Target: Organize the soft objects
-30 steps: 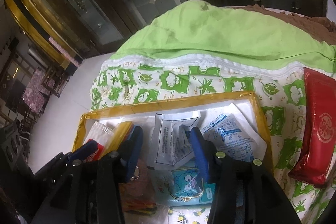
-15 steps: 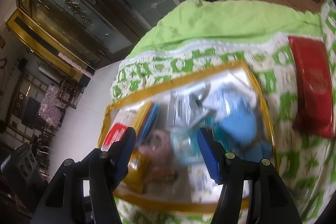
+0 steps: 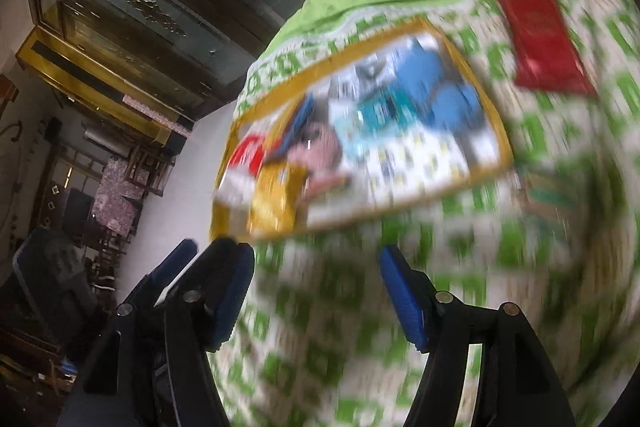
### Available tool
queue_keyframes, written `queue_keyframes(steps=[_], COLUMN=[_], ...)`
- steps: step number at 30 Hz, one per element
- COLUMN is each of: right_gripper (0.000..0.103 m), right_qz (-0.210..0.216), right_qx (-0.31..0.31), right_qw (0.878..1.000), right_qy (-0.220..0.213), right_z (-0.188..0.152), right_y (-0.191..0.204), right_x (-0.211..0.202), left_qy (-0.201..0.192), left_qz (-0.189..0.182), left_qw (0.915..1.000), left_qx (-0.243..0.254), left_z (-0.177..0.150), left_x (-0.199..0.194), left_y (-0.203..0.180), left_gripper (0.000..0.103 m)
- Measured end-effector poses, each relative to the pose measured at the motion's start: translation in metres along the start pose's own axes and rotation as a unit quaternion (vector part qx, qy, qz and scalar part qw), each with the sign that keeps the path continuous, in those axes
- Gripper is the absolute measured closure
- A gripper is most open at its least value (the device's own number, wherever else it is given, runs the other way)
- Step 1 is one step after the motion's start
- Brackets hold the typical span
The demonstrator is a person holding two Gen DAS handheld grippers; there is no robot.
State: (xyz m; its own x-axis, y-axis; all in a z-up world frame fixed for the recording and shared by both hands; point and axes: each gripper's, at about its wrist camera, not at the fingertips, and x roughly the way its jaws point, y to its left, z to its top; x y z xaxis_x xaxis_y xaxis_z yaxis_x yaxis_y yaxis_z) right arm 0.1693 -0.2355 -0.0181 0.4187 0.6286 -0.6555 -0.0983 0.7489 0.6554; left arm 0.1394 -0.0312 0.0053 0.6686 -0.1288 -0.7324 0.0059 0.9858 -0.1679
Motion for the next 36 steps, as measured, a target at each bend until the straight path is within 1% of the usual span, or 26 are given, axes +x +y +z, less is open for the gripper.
queue_keyframes(steps=[1, 3, 6, 7, 10, 13, 15, 17, 21, 25, 32, 36], right_gripper=[0.033, 0.032, 0.03, 0.028, 0.025, 0.023, 0.023, 0.02, 0.009, 0.001, 0.001, 0.001], right_qz=[0.001, -0.003, -0.026, -0.033, -0.061, -0.078, -0.089, -0.095, -0.105, -0.11, -0.117, -0.125], right_qx=[-0.005, -0.014, -0.045, -0.054, -0.086, -0.109, -0.136, -0.155, -0.179, -0.18, -0.178, -0.17], right_qw=[1.0, 1.0, 0.997, 0.995, 0.989, 0.983, 0.978, 0.973, 0.966, 0.965, 0.965, 0.967], right_qy=[-0.006, -0.021, -0.064, -0.075, -0.109, -0.124, -0.133, -0.14, -0.156, -0.155, -0.15, -0.144], right_z=[-0.014, -0.03, -0.051, -0.053, -0.059, -0.062, -0.069, -0.074, -0.083, -0.087, -0.094, -0.101], right_y=[0.0, 0.001, 0.005, 0.006, 0.012, 0.018, 0.026, 0.032, 0.04, 0.039, 0.038, 0.037], right_x=[-0.01, -0.026, -0.051, -0.056, -0.07, -0.077, -0.079, -0.081, -0.084, -0.083, -0.085, -0.09], left_qy=[0.0, -0.001, -0.005, -0.005, -0.013, -0.029, -0.034, -0.039, -0.044, -0.047, -0.045, -0.046], left_qz=[0.001, 0.004, 0.01, 0.011, 0.024, 0.042, 0.051, 0.061, 0.072, 0.082, 0.099, 0.1], left_qw=[1.0, 1.0, 0.9999, 0.9999, 0.9996, 0.9986, 0.9981, 0.9973, 0.9963, 0.9952, 0.9931, 0.9931], left_qx=[-0.002, -0.002, -0.002, -0.002, 0.004, 0.011, 0.012, 0.012, 0.018, 0.028, 0.045, 0.04], left_z=[-0.011, -0.027, -0.05, -0.056, -0.066, -0.07, -0.071, -0.073, -0.077, -0.08, -0.084, -0.086], left_x=[-0.005, -0.013, -0.028, -0.034, -0.05, -0.065, -0.071, -0.075, -0.081, -0.084, -0.084, -0.087], left_y=[-0.001, -0.002, -0.002, -0.002, -0.001, 0.001, 0.002, 0.003, 0.003, 0.0, -0.006, -0.005], left_gripper=[0.008, 0.008, 0.008, 0.008, 0.008, 0.007, 0.006, 0.005, 0.005, 0.005, 0.004, 0.003])
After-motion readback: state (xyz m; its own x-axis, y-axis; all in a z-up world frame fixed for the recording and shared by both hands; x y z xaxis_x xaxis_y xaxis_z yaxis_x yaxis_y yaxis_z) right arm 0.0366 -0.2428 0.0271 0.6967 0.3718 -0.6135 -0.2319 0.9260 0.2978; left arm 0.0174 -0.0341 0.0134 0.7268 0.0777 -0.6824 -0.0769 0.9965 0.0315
